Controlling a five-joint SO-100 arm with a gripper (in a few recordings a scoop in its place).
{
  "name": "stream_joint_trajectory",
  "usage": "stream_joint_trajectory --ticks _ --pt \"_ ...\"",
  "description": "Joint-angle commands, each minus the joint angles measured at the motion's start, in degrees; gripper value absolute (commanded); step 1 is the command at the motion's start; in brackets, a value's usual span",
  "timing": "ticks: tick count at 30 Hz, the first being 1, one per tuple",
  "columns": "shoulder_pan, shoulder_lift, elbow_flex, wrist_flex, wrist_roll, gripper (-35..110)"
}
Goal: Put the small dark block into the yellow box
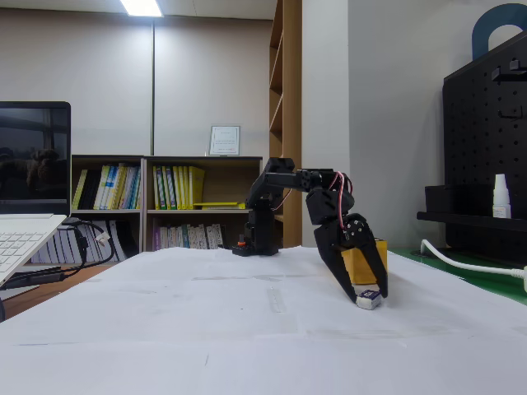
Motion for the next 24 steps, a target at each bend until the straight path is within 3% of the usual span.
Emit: stream_joint_trajectory --ticks 1,4,24 --pt "-1.6 -0.6 6.1 -0.5 -0.7 6" --pt "-1.8 -0.6 6.1 -0.4 -0.7 0" --pt "-0.5 -10.6 8.2 2.0 6.0 0"
